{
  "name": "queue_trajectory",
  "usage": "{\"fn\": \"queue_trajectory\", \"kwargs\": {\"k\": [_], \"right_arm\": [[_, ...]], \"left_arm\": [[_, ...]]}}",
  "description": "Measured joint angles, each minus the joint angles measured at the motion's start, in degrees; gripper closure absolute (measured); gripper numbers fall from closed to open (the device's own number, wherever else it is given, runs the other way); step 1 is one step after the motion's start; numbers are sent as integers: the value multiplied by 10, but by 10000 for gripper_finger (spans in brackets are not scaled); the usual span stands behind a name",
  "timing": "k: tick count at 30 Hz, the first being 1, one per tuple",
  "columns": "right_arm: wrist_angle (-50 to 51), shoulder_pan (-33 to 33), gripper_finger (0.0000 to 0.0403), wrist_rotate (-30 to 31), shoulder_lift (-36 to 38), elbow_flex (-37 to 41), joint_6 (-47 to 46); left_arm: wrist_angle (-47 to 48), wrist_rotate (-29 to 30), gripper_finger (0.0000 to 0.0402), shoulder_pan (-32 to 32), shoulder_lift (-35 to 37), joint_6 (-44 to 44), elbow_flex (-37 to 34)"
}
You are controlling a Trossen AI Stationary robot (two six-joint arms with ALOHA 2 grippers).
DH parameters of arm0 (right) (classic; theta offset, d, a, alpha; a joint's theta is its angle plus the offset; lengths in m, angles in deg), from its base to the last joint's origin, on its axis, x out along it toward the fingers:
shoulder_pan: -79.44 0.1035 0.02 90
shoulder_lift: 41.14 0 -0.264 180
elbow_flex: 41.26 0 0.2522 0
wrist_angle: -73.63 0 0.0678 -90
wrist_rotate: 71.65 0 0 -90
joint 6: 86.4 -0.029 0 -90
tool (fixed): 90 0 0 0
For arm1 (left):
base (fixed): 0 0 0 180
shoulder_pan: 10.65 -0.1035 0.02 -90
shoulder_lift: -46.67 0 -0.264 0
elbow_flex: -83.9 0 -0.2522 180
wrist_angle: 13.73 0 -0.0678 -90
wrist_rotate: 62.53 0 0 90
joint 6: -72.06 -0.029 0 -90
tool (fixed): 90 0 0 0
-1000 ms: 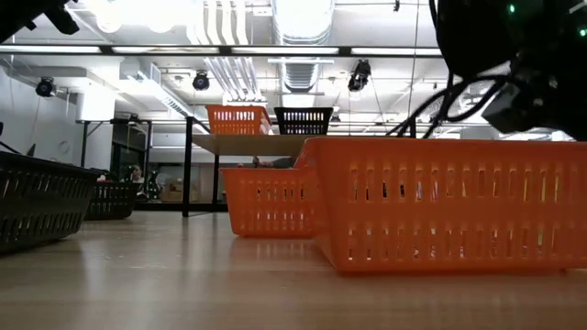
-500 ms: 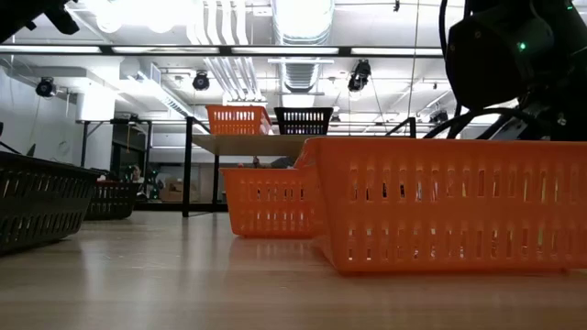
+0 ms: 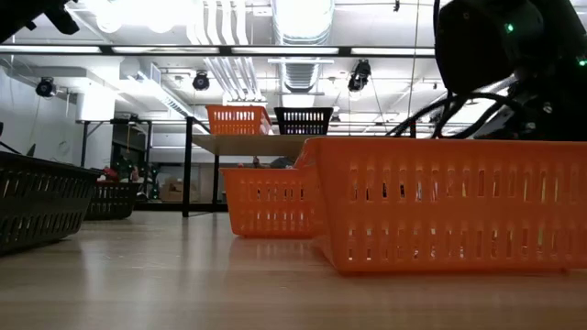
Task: Stack baskets on shelf by color
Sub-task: Put the middle yellow basket on the shelf
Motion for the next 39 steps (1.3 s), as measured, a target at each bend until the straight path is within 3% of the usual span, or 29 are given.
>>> {"fn": "queue_trajectory", "kwargs": {"k": [7,16,21,32,35,39], "right_arm": [[-1,0,394,-1,0,-47,-21],[3,0,394,3,0,-182,-60],[-1,0,394,81,0,-270,-58],[-95,-1,394,110,0,-429,97],[-113,-1,394,149,0,-463,153],[-106,-1,394,257,0,-503,195]], "left_arm": [[0,0,394,0,0,0,0],[0,0,394,0,0,0,0],[0,0,394,0,0,0,0],[0,0,394,0,0,0,0],[0,0,394,0,0,0,0],[0,0,394,0,0,0,0]]}}
